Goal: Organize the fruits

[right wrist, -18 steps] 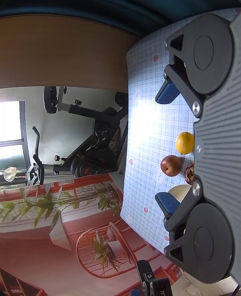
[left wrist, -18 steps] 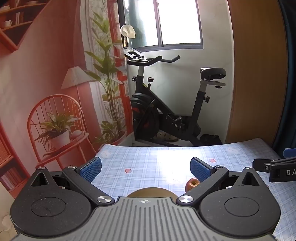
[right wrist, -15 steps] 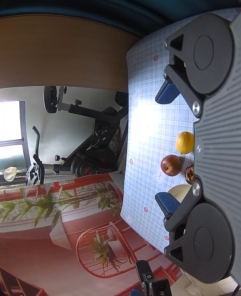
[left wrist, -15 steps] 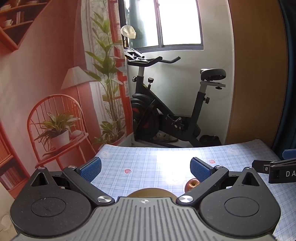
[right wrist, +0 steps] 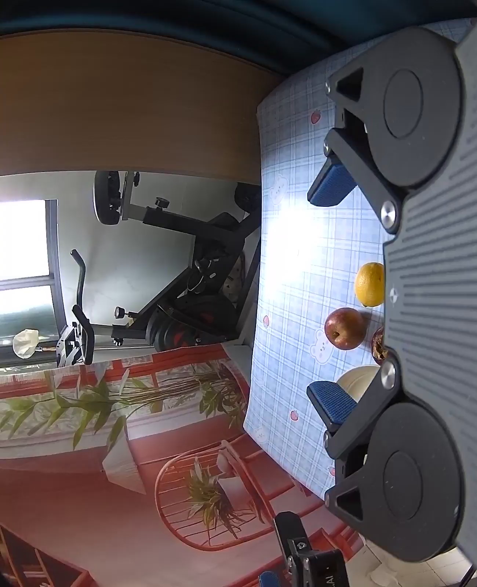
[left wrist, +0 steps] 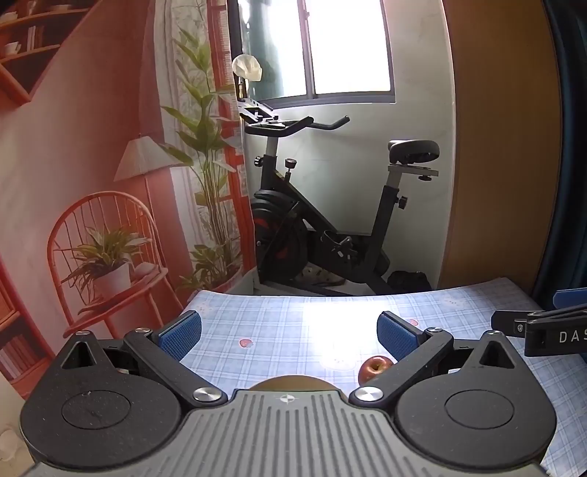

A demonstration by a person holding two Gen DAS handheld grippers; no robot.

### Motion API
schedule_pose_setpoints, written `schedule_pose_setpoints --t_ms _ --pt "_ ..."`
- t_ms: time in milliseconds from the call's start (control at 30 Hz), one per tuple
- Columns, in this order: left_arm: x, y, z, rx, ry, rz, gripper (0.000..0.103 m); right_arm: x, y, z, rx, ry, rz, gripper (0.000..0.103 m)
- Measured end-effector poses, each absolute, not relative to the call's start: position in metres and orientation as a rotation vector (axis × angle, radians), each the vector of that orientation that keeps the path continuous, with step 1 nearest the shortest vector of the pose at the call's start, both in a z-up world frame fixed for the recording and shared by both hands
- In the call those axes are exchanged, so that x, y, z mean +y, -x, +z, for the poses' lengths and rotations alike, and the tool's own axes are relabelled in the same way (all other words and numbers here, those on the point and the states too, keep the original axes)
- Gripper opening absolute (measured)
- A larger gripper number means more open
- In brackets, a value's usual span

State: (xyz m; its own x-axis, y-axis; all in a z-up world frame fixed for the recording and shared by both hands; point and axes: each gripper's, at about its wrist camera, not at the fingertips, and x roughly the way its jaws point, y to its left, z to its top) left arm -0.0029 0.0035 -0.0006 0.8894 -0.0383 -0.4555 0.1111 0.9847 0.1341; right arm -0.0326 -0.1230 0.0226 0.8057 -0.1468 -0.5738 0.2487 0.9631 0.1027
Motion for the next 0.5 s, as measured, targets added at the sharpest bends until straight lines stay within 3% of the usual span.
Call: schedule_pose_setpoints --t_ms 500 --pt "0.007 0.0046 -0.0006 0.463 -0.153 -0.094 0.103 -0.1213 0.0316 0.0209 0.592 -0.166 -0.221 0.103"
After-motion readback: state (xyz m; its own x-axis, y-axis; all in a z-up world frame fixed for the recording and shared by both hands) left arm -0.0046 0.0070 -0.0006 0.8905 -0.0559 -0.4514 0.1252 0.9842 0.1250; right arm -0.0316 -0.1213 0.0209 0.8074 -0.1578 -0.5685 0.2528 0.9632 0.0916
